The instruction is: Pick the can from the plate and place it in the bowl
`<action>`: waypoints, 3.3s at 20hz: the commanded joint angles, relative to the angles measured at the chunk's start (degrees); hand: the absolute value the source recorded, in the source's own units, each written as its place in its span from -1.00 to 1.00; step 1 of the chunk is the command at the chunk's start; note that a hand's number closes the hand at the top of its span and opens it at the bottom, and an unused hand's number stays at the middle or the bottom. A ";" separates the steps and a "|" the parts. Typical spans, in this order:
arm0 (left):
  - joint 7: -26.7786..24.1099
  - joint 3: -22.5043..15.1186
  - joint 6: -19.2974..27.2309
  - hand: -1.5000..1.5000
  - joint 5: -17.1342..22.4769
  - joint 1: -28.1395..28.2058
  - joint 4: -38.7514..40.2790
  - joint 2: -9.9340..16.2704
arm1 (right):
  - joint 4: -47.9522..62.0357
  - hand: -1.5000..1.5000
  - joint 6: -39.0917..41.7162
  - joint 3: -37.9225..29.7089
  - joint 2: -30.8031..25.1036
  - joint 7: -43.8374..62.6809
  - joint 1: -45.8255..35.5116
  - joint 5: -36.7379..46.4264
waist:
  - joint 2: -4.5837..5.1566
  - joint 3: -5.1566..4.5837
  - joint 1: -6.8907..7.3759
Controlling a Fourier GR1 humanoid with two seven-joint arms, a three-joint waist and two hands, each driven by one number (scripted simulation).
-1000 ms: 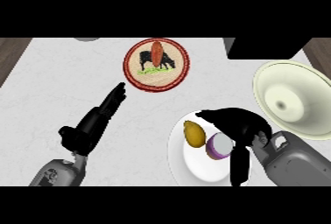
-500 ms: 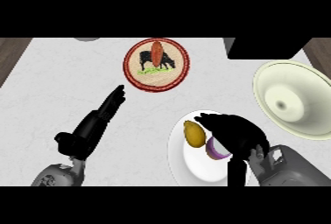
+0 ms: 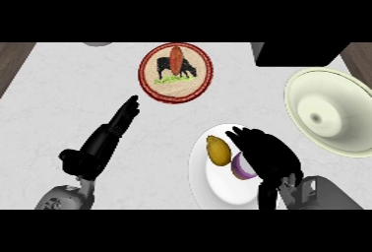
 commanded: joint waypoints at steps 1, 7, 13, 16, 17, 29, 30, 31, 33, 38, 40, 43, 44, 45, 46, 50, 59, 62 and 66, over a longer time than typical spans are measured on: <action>2.17 0.20 -0.38 0.00 -0.85 -0.18 -1.10 -1.77 | -1.00 -1.00 -3.47 1.30 1.17 -1.51 6.36 7.24 | -0.02 0.01 -0.12; 1.93 1.80 -1.69 0.00 -3.14 -1.94 1.14 -4.18 | 5.19 -1.00 1.86 -5.80 1.77 -7.80 5.37 8.72 | 0.02 0.00 -0.05; 2.12 2.66 -2.69 0.00 -5.34 -0.05 -0.43 -4.69 | 15.44 -1.00 0.56 -7.42 8.23 -13.01 1.68 14.22 | 0.04 0.00 0.18; 3.70 6.61 -6.85 0.00 -1.88 -2.18 0.02 -3.03 | 15.66 -1.00 -1.31 -7.88 8.59 -16.40 3.46 16.70 | 0.03 0.00 0.09; 2.87 6.60 -6.09 0.00 -3.34 -4.56 3.66 -4.38 | 15.84 -1.00 -1.58 -6.54 10.08 -15.44 5.20 17.77 | 0.05 0.00 -0.03; 2.22 3.84 -5.43 0.00 -7.31 1.78 -1.55 -7.45 | 21.89 1.00 -9.51 -13.29 12.67 -25.81 1.63 23.98 | 0.01 0.00 0.13; 0.76 4.77 -5.19 0.00 -7.49 0.51 1.05 -7.34 | 21.74 1.00 -8.18 -13.19 16.33 -18.75 1.13 24.14 | 0.02 -0.01 0.05; -0.26 6.05 -5.54 0.00 -6.86 -0.81 3.35 -6.86 | 26.06 1.00 -10.62 -14.55 18.98 -15.55 -1.57 25.11 | 0.17 -0.02 0.24; -0.05 6.12 -6.37 0.00 -5.83 -1.08 2.60 -6.89 | 28.94 1.00 -14.75 -16.02 22.34 -9.95 -1.82 27.10 | 0.23 -0.01 0.37; 2.10 6.42 -7.34 0.00 -5.74 2.54 -2.83 -5.39 | 36.59 1.00 -19.12 -22.02 21.53 -10.95 -7.55 28.48 | 0.13 0.01 0.73; 4.62 5.43 -7.13 0.00 -5.43 4.14 -6.06 -5.87 | 26.63 1.00 -14.18 -19.69 19.18 -3.89 -5.39 31.29 | -0.20 -0.01 0.21; 2.66 5.63 -5.97 0.00 -6.25 1.12 -1.02 -7.84 | 28.07 1.00 -20.44 -18.54 21.42 2.33 -8.61 38.02 | -0.06 -0.02 0.15; -0.69 6.70 -6.58 0.00 -7.41 0.69 1.85 -6.46 | 27.51 1.00 -22.43 -16.20 21.98 3.38 -7.01 40.78 | 0.00 -0.04 -0.08; 2.67 6.46 -6.70 0.00 -6.18 -0.10 -1.18 -6.82 | 24.48 1.00 -22.27 -19.42 18.01 0.77 -7.93 39.28 | -0.13 -0.01 -0.24; 2.97 8.51 -7.94 0.00 -4.65 -0.59 -0.43 -5.34 | 21.39 1.00 -22.74 -18.33 19.26 3.25 -7.92 40.78 | -0.20 -0.03 -0.39; 2.09 6.09 -7.27 0.00 -6.29 1.87 -1.20 -6.64 | 14.91 1.00 -27.94 -22.38 18.65 3.63 -12.09 41.22 | -0.31 0.00 -0.37; 2.80 5.98 -6.36 0.00 -7.46 1.29 -1.73 -8.39 | 10.68 1.00 -33.24 -33.09 17.32 2.71 -12.94 37.75 | 0.02 0.00 0.07; 3.46 8.45 -8.88 0.00 -5.54 0.79 -1.16 -6.19 | 14.01 1.00 -31.51 -36.54 12.47 -0.18 -12.73 37.20 | 0.05 0.00 0.07; 2.94 6.12 -7.56 0.00 -7.29 1.21 -1.56 -8.44 | 16.85 1.00 -34.95 -38.23 7.28 -3.20 -10.07 40.92 | 0.11 0.01 0.04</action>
